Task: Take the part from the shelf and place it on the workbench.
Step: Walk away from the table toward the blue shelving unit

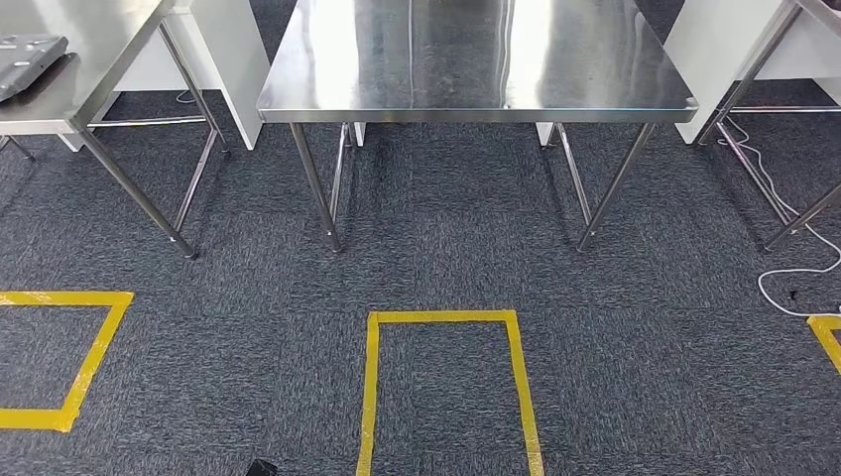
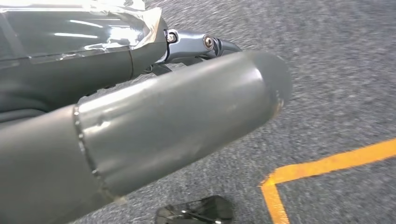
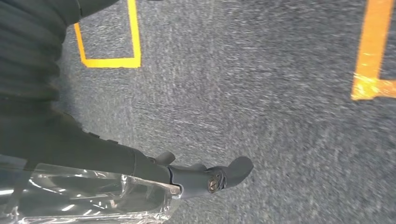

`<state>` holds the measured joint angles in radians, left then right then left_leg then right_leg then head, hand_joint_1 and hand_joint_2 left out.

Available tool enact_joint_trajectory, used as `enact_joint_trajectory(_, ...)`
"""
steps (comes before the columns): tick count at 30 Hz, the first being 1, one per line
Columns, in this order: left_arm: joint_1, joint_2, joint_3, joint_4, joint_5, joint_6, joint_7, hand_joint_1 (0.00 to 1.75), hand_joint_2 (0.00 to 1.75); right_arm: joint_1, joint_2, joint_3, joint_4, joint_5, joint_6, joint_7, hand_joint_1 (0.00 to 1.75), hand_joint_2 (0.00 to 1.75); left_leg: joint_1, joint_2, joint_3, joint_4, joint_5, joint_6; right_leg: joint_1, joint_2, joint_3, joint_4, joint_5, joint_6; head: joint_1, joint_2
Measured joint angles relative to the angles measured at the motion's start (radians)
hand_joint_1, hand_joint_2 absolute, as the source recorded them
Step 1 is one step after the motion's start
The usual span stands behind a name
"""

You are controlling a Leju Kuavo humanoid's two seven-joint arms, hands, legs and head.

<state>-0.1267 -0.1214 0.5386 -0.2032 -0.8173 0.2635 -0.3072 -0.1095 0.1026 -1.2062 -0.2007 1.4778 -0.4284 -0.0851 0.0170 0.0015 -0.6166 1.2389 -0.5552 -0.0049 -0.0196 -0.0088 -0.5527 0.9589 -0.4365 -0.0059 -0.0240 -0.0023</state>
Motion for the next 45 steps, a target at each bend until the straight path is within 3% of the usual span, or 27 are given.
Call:
enact_joint_trajectory(2,-0.001,0.001,0.0,0.0,0.0,0.0,0.0,0.0,0.0,0.0,0.0,0.0,0.0,0.0,0.0,0.0,0.0,1.75,0.001,-0.002,0.115,-0.15,0.027,0.006,0.002,0.0,-0.024,0.013,0.013,0.011,0.0,0.0)
enact_joint_trajectory(4,-0.003,0.001,0.0,0.0,-0.001,0.001,0.0,0.0,0.0,0.0,0.0,0.0,0.0,0.0,0.0,0.001,0.0,1.75,-0.003,-0.004,0.181,-0.253,0.013,0.013,0.005,-0.002,-0.038,0.023,0.027,0.025,0.001,0.0)
enact_joint_trajectory(7,-0.003,-0.002,0.0,0.0,-0.002,0.0,0.002,0.0,0.0,0.0,-0.001,0.0,0.0,0.0,0.0,0.002,0.0,1.75,-0.006,-0.001,0.167,-0.276,0.022,0.034,0.007,-0.003,-0.056,0.031,0.037,0.045,0.001,0.0)
enact_joint_trajectory(8,-0.003,-0.002,0.0,0.0,-0.002,0.001,0.002,0.0,0.0,0.0,-0.002,0.0,0.0,0.0,0.0,0.003,0.0,1.75,-0.006,0.002,0.155,-0.278,0.034,0.046,0.007,-0.002,-0.068,0.051,0.014,0.044,0.003,0.0)
enact_joint_trajectory(10,-0.003,-0.003,0.0,0.0,-0.002,0.001,0.003,0.0,0.0,0.001,-0.002,0.0,0.0,0.0,0.0,0.003,0.0,1.75,-0.007,0.007,0.125,-0.279,0.059,0.062,0.005,0.002,-0.104,0.147,-0.072,0.036,0.006,0.0)
enact_joint_trajectory(12,-0.003,-0.003,0.0,0.0,-0.002,0.001,0.003,0.0,0.0,0.001,-0.001,0.0,0.0,0.0,0.0,0.003,0.0,1.75,-0.01,0.01,0.095,-0.278,0.084,0.065,0.004,0.003,-0.133,0.279,-0.14,0.038,0.008,0.0)
enact_joint_trajectory(13,-0.003,-0.003,0.0,0.0,-0.002,0.001,0.003,0.0,0.0,0.001,-0.001,0.0,0.0,0.0,0.0,0.003,0.0,1.75,-0.011,0.011,0.079,-0.277,0.097,0.064,0.003,0.003,-0.131,0.319,-0.143,0.048,0.008,0.0)
enact_joint_trajectory(14,-0.003,-0.003,0.0,0.0,-0.002,0.001,0.003,0.0,0.0,0.001,-0.002,0.0,0.0,0.0,0.0,0.003,0.0,1.75,-0.012,0.012,0.063,-0.276,0.109,0.061,0.003,0.004,-0.111,0.325,-0.127,0.059,0.008,0.0)
enact_joint_trajectory(16,-0.004,-0.004,0.0,0.0,-0.003,0.0,0.004,0.0,0.0,0.0,-0.004,0.0,0.0,-0.001,0.0,0.004,0.0,1.75,-0.012,0.013,0.036,-0.268,0.13,0.055,0.002,0.004,-0.017,0.228,-0.083,0.074,0.008,0.0)
enact_joint_trajectory(18,-0.005,-0.004,0.0,0.0,-0.004,0.0,0.005,0.0,0.0,-0.004,-0.005,0.0,0.0,-0.002,0.0,0.005,0.0,1.75,-0.016,0.012,0.018,-0.256,0.147,0.044,0.005,0.006,0.098,0.065,-0.088,0.064,0.007,0.0)
enact_joint_trajectory(20,-0.007,-0.004,0.0,0.0,-0.007,0.0,0.008,0.0,0.0,-0.006,-0.005,0.001,0.0,-0.004,0.0,0.005,0.0,1.75,-0.018,0.013,0.008,-0.251,0.164,0.033,0.012,0.008,0.139,-0.013,-0.106,0.047,0.003,0.0)
enact_joint_trajectory(22,-0.008,-0.004,0.0,0.0,-0.008,0.0,0.011,0.0,0.0,-0.005,-0.004,0.001,0.001,-0.006,0.0,0.005,0.0,1.75,-0.014,0.01,0.0,-0.247,0.17,0.022,0.008,0.007,0.12,-0.013,-0.094,0.027,0.001,0.0)
enact_joint_trajectory(23,-0.007,-0.003,0.0,0.0,-0.008,0.0,0.012,0.0,0.0,-0.005,-0.004,0.001,0.001,-0.007,0.001,0.005,0.0,1.75,-0.012,0.008,-0.009,-0.233,0.148,0.016,0.004,0.004,0.111,-0.012,-0.084,0.014,0.0,0.0)
enact_joint_trajectory(26,-0.006,-0.003,0.0,0.0,-0.008,-0.001,0.013,0.0,0.0,-0.004,-0.006,0.0,0.001,-0.009,0.001,0.005,0.0,1.75,-0.005,0.002,-0.051,-0.081,-0.005,0.002,0.001,0.0,0.07,-0.011,-0.047,-0.013,-0.005,0.0)
enact_joint_trajectory(27,-0.006,-0.003,0.0,0.0,-0.008,-0.001,0.013,0.0,0.0,-0.004,-0.006,0.0,0.001,-0.009,0.002,0.005,0.0,1.75,-0.004,0.001,-0.061,-0.017,-0.04,-0.002,0.002,-0.001,0.055,-0.01,-0.035,-0.014,-0.006,0.0)
enact_joint_trajectory(28,-0.006,-0.003,0.0,0.0,-0.009,-0.002,0.013,0.0,0.0,-0.004,-0.006,0.0,0.001,-0.01,0.003,0.005,0.0,1.75,-0.003,0.001,-0.062,0.027,-0.046,-0.005,0.003,-0.001,0.04,-0.007,-0.023,-0.012,-0.006,0.0)
enact_joint_trajectory(30,-0.007,-0.002,0.0,0.0,-0.01,-0.003,0.012,0.0,0.0,-0.002,-0.006,0.0,0.001,-0.012,0.005,0.005,0.0,1.75,0.0,0.001,-0.019,0.021,0.0,-0.007,0.004,-0.001,0.009,0.001,-0.003,-0.006,-0.007,0.0)
enact_joint_trajectory(32,-0.009,-0.002,-0.001,0.0,-0.01,-0.005,0.012,0.0,0.0,0.0,-0.005,0.0,0.001,-0.014,0.006,0.005,0.0,1.75,0.002,0.0,0.082,-0.107,0.037,-0.004,0.005,0.0,-0.02,0.017,0.011,0.003,-0.007,0.0)
enact_joint_trajectory(34,-0.013,-0.001,-0.001,0.0,-0.01,-0.006,0.012,0.0,0.0,-0.001,-0.005,0.0,0.001,-0.014,0.006,0.005,0.0,1.75,0.0,-0.002,0.16,-0.229,0.023,0.005,0.008,-0.001,-0.039,0.03,0.023,0.016,-0.006,0.0)
enact_joint_trajectory(35,-0.014,-0.001,-0.001,0.0,-0.011,-0.006,0.012,0.0,0.0,-0.001,-0.005,0.0,0.001,-0.015,0.006,0.005,0.0,1.75,-0.004,-0.003,0.17,-0.256,0.012,0.012,0.009,-0.003,-0.044,0.032,0.029,0.023,-0.006,0.0)
enact_joint_trajectory(37,-0.013,-0.002,-0.001,0.0,-0.013,-0.004,0.011,0.0,0.0,-0.001,-0.005,0.0,0.001,-0.017,0.006,0.005,0.0,1.75,-0.008,-0.002,0.159,-0.267,0.018,0.031,0.009,-0.004,-0.051,0.032,0.039,0.037,-0.005,0.0)
enact_joint_trajectory(38,-0.013,-0.003,-0.002,0.0,-0.015,-0.002,0.009,0.0,0.0,0.0,-0.006,0.0,0.001,-0.018,0.006,0.005,0.0,1.75,-0.009,0.0,0.152,-0.27,0.027,0.043,0.009,-0.003,-0.059,0.042,0.028,0.039,-0.005,0.0)
enact_joint_trajectory(40,-0.013,-0.002,-0.004,-0.001,-0.017,0.001,0.006,0.0,0.0,0.001,-0.006,0.0,0.001,-0.021,0.006,0.005,0.0,1.75,-0.007,0.006,0.133,-0.274,0.05,0.061,0.006,0.0,-0.092,0.121,-0.042,0.034,0.0,0.0)
enact_joint_trajectory(42,-0.013,-0.001,-0.006,-0.001,-0.018,0.002,0.004,0.0,0.0,0.002,-0.006,0.0,0.002,-0.021,0.006,0.005,0.0,1.75,-0.008,0.008,0.109,-0.273,0.069,0.065,0.004,0.003,-0.132,0.255,-0.123,0.033,0.005,0.0)
enact_joint_trajectory(43,-0.012,-0.001,-0.007,-0.001,-0.019,0.002,0.004,0.0,0.0,0.002,-0.006,0.0,0.002,-0.021,0.006,0.005,0.0,1.75,-0.009,0.009,0.097,-0.272,0.078,0.063,0.003,0.003,-0.142,0.308,-0.139,0.039,0.005,0.0)
enact_joint_trajectory(44,-0.012,-0.001,-0.007,0.0,-0.019,0.001,0.003,0.0,0.0,0.002,-0.006,0.0,0.002,-0.021,0.006,0.005,0.0,1.75,-0.009,0.009,0.087,-0.271,0.086,0.061,0.003,0.003,-0.135,0.327,-0.134,0.049,0.005,0.0)
enact_joint_trajectory(45,-0.011,-0.002,-0.007,0.0,-0.019,0.001,0.003,0.0,0.0,0.003,-0.007,0.0,0.002,-0.021,0.006,0.005,0.0,1.75,-0.008,0.01,0.078,-0.27,0.093,0.058,0.002,0.003,-0.107,0.307,-0.115,0.059,0.005,0.0)
